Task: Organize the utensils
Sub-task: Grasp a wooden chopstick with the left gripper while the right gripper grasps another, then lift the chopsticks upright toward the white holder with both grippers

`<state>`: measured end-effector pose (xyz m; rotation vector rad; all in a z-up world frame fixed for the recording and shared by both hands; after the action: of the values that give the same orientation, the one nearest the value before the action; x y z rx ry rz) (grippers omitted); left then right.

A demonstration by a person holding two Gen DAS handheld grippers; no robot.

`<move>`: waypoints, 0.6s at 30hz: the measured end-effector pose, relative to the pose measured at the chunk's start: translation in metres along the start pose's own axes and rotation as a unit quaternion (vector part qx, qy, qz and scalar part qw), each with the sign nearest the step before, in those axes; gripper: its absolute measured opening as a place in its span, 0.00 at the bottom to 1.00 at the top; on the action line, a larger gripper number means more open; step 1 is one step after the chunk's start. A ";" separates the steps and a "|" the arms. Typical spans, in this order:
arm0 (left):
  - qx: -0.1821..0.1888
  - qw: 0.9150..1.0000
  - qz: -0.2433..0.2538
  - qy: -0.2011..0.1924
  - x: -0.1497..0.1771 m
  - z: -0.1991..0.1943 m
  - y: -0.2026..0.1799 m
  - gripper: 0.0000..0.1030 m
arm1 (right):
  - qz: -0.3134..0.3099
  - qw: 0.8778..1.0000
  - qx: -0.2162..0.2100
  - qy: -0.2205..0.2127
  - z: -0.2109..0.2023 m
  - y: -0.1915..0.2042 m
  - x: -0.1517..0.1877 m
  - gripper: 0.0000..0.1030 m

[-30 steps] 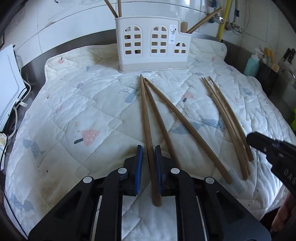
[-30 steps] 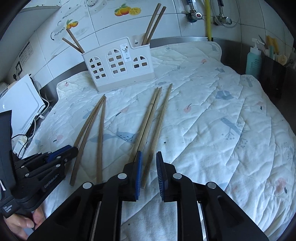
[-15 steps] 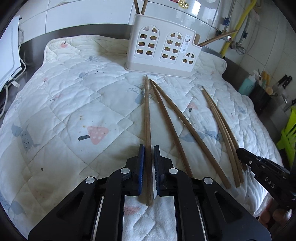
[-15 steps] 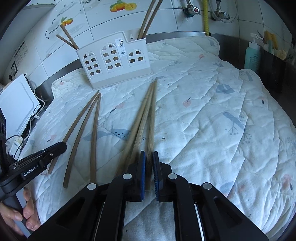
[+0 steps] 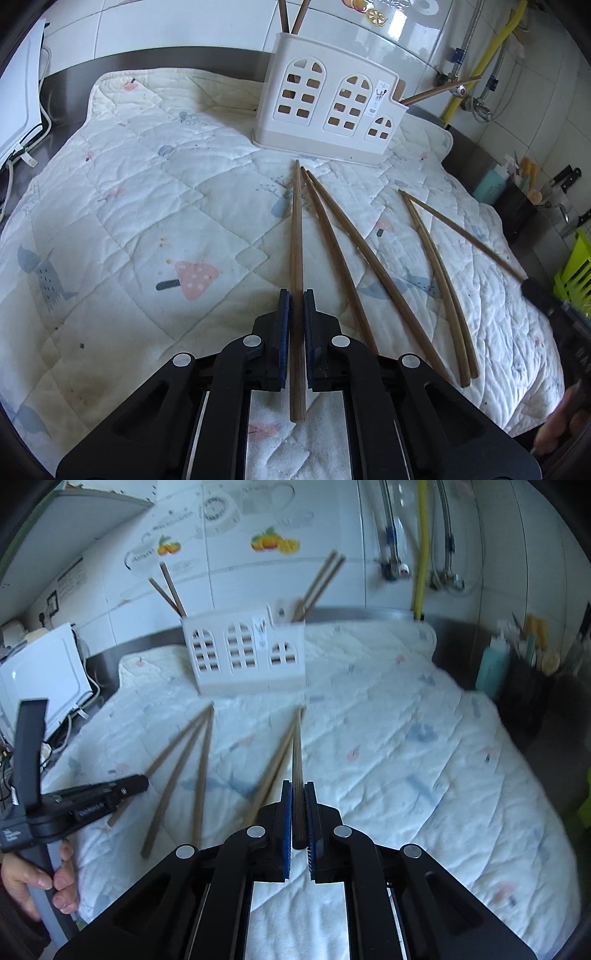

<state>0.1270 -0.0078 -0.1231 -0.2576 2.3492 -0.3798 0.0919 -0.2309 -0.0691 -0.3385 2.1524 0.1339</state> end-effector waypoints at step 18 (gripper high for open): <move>0.022 0.994 0.059 -0.091 -0.069 -0.070 -0.015 0.05 | -0.070 0.991 -0.075 -0.091 -0.048 -0.026 -0.174 0.06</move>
<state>0.1282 0.0117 -0.0257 -0.1252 2.1617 -0.3362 0.1551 -0.2329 0.1023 -0.5417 1.9365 0.2393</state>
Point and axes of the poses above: each gripper's, at about its wrist camera, not at the fingertips, and z roughly the way its jaws point, y to its left, x to its underside, the point moved 4 cm from there along z, roughly the way its jaws point, and after that the axes turned 6 degrees about -z, right-handed, at the moved point
